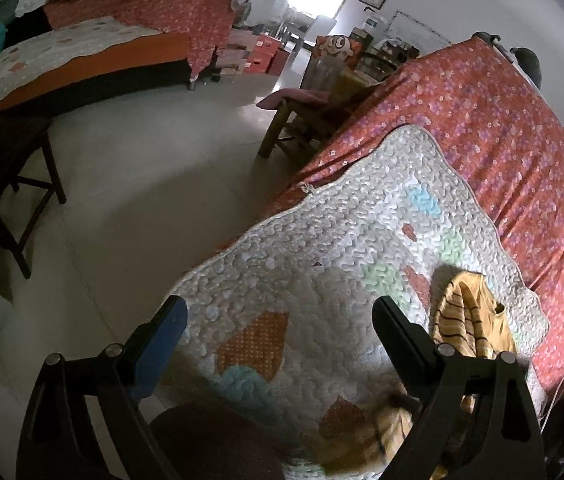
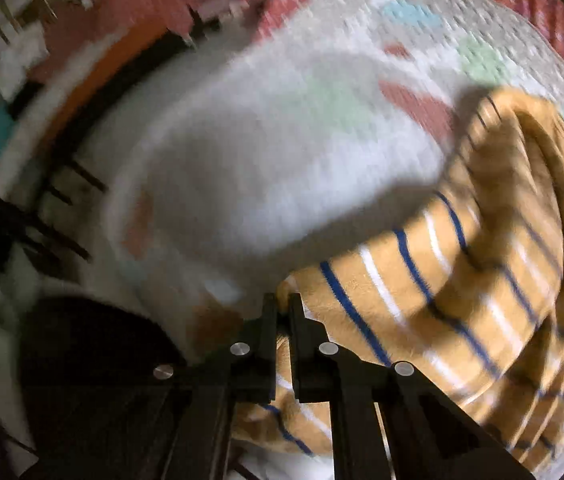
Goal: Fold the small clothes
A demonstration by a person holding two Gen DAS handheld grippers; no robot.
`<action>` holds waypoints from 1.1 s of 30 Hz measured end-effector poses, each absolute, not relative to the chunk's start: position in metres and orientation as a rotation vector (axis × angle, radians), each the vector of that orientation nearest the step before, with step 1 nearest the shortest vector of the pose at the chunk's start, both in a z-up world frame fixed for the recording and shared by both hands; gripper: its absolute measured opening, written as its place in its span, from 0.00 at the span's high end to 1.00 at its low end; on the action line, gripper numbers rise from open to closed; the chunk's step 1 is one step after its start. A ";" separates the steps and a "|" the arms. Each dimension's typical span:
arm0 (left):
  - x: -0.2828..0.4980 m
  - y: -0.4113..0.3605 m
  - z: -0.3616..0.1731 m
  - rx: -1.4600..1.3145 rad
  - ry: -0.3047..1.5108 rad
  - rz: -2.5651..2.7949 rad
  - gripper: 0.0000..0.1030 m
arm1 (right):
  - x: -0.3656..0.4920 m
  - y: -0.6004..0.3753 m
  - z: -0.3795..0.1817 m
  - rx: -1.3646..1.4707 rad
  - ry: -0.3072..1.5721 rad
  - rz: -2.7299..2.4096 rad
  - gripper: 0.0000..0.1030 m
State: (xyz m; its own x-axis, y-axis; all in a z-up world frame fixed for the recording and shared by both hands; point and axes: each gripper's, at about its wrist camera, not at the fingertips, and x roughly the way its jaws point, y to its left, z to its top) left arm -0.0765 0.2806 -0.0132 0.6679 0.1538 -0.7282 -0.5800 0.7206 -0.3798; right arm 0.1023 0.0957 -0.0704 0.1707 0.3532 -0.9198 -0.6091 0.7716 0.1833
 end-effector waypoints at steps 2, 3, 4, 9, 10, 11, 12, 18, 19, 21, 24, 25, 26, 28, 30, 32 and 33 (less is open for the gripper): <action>-0.076 0.280 -0.011 -0.637 0.728 0.444 0.10 | 0.117 0.123 -0.044 -0.171 1.184 0.769 0.95; -0.076 0.278 -0.010 -0.629 0.726 0.445 0.10 | 0.125 0.136 -0.032 -0.146 1.159 0.803 0.95; -0.075 0.277 -0.008 -0.620 0.724 0.446 0.10 | 0.129 0.149 -0.018 -0.125 1.133 0.833 0.95; -0.070 0.273 -0.004 -0.595 0.730 0.457 0.10 | 0.157 0.195 0.021 -0.084 1.038 0.913 0.94; -0.066 0.271 -0.004 -0.589 0.736 0.456 0.10 | 0.164 0.200 0.018 -0.082 1.059 0.935 0.93; -0.064 0.270 -0.005 -0.587 0.741 0.451 0.10 | 0.171 0.204 0.010 -0.094 1.097 0.949 0.92; -0.059 0.267 -0.005 -0.585 0.747 0.443 0.10 | 0.176 0.202 0.003 -0.105 1.113 0.929 0.92; -0.023 0.218 -0.013 -0.517 0.808 0.280 0.10 | 0.193 0.069 -0.007 0.127 1.131 0.777 0.62; -0.014 0.201 -0.023 -0.518 0.843 0.215 0.10 | 0.191 0.041 -0.005 0.155 1.118 0.743 0.55; -0.002 0.177 -0.041 -0.537 0.904 0.119 0.10 | 0.182 -0.044 -0.005 0.199 1.088 0.591 0.53; 0.016 0.126 -0.087 -0.596 1.068 -0.068 0.10 | 0.155 -0.157 -0.022 0.254 1.110 0.352 0.53; 0.019 0.110 -0.100 -0.606 1.119 -0.118 0.10 | 0.141 -0.197 -0.032 0.284 1.127 0.266 0.53; 0.021 0.097 -0.109 -0.606 1.151 -0.145 0.15 | 0.129 -0.228 -0.041 0.298 1.137 0.191 0.53; 0.024 0.061 -0.134 -0.584 1.249 -0.219 0.23 | 0.103 -0.276 -0.056 0.295 1.152 0.052 0.53; 0.024 0.035 -0.149 -0.544 1.307 -0.246 0.25 | 0.077 -0.318 -0.070 0.329 1.148 -0.049 0.53; 0.022 0.012 -0.159 -0.504 1.340 -0.280 0.25 | 0.059 -0.340 -0.083 0.380 1.163 -0.089 0.53; 0.021 0.006 -0.161 -0.481 1.344 -0.283 0.24 | 0.052 -0.346 -0.089 0.391 1.175 -0.096 0.53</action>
